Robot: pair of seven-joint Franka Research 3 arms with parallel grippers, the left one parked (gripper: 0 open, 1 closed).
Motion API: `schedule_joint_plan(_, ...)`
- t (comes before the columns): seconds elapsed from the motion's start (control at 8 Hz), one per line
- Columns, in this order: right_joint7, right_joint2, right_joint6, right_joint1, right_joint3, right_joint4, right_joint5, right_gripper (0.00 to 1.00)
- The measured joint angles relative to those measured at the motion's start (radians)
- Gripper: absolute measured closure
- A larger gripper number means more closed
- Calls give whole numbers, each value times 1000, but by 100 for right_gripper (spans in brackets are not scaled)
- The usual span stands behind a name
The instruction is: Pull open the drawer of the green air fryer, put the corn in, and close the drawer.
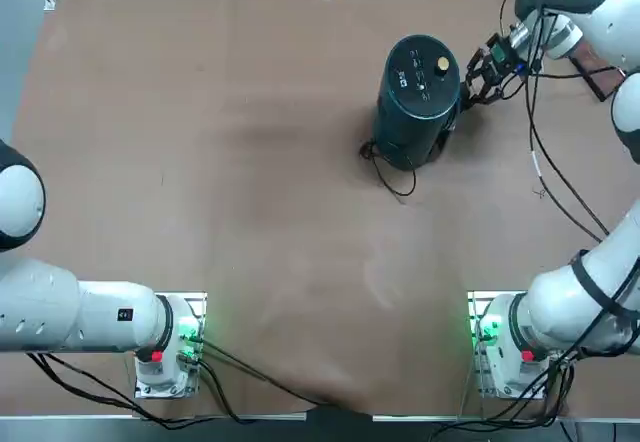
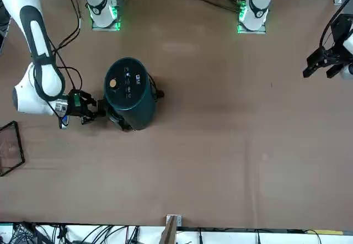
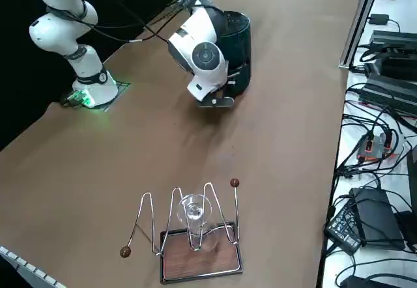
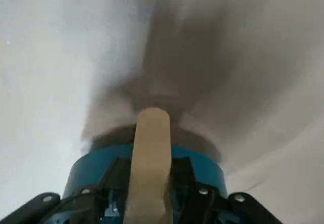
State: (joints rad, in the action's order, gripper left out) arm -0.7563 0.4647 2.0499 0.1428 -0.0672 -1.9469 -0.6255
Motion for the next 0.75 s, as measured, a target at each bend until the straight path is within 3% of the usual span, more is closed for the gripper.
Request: schedule_joint_plan(0.75, 46, 13, 4, 0, -1, 2, -9, 55)
